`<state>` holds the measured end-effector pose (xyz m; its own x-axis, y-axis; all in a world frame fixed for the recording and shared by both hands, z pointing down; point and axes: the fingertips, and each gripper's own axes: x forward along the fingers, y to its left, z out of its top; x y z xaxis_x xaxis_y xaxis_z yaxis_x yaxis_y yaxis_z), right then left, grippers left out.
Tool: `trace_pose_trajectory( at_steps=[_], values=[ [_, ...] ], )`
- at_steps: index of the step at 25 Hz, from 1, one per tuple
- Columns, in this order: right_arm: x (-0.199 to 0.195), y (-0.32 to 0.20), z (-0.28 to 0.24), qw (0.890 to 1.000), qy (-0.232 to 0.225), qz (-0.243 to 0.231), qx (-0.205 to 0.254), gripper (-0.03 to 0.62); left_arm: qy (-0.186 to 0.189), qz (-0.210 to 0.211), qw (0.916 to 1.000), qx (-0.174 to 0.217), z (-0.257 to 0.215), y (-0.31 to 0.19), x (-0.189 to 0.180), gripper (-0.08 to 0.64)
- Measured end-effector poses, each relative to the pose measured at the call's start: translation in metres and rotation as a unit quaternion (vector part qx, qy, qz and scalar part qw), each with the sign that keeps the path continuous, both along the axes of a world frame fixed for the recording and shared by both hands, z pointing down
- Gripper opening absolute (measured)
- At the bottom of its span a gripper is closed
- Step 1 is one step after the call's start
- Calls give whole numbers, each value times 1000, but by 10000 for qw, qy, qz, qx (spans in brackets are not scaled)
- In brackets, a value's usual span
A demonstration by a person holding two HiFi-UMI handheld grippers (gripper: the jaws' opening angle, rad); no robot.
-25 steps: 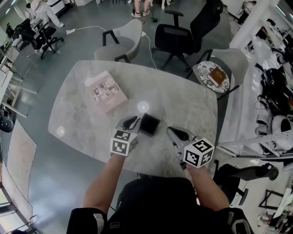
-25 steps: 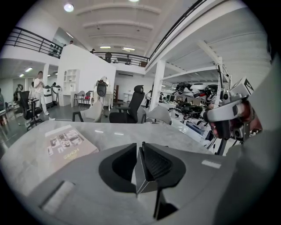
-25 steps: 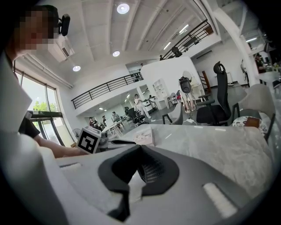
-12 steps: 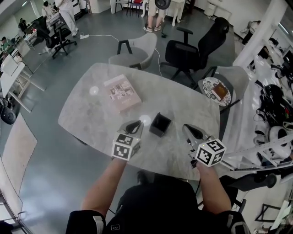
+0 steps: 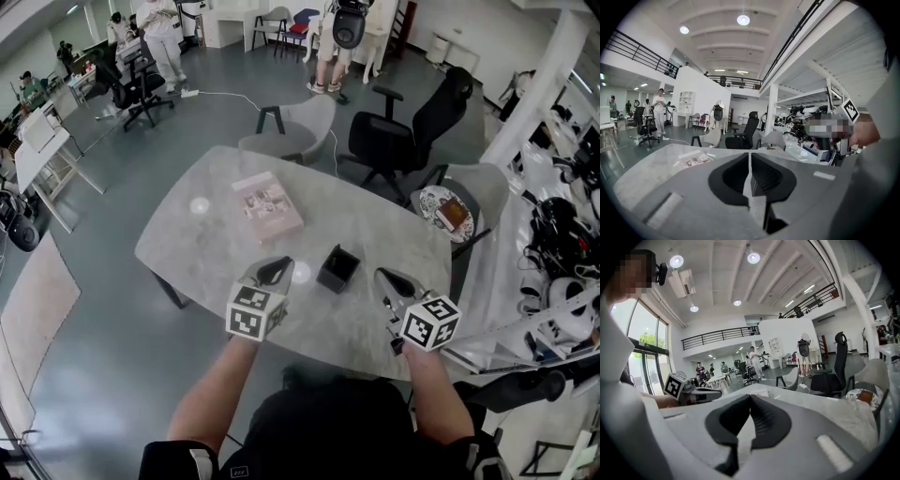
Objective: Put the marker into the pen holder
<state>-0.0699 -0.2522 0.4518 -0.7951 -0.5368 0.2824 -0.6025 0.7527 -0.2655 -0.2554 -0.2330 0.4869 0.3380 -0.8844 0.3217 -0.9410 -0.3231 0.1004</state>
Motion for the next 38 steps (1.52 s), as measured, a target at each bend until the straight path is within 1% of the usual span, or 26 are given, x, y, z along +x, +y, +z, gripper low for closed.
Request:
trace_pose_trajectory(
  at_steps=[2,5,7,9,12,15,17,22,26,29,32,35,38],
  values=[
    [0,2,-2,10000,-19,-18,44,3,103,-90,9999,94,-9,5,-1,27],
    [10,5,-6,9999,-41,-28,151,3,203,-221,9994,199,-19,12,2,26],
    [17,13,-6,9992,37,-268,278,3,234,-321,9990,208,-23,15,8,26],
    [28,21,-3,9974,223,-521,450,3,238,-432,9985,243,-28,16,16,26],
    [55,21,-4,9960,268,-659,541,3,338,-605,9972,278,-31,14,37,26],
    [86,20,-6,9949,247,-769,608,3,679,-733,9944,340,-37,16,68,26],
    [104,22,-5,9933,267,-900,679,3,783,-800,9928,426,-45,16,90,26],
    [141,23,2,9926,34,-1095,530,3,596,-968,9927,406,-49,26,140,26],
    [156,24,-2,9907,-192,-1267,459,3,413,-1126,9922,331,-49,40,161,26],
    [162,24,-9,9887,-389,-1366,491,3,353,-1258,9910,280,-47,43,168,26],
    [166,22,-17,9876,-565,-1367,524,3,333,-1311,9903,311,-49,47,174,26],
    [164,15,-27,9879,-606,-1290,617,3,184,-1263,9910,394,-58,45,173,26],
    [161,3,-43,9888,-709,-1073,755,2,68,-1231,9914,432,-68,37,163,26]
  ],
)
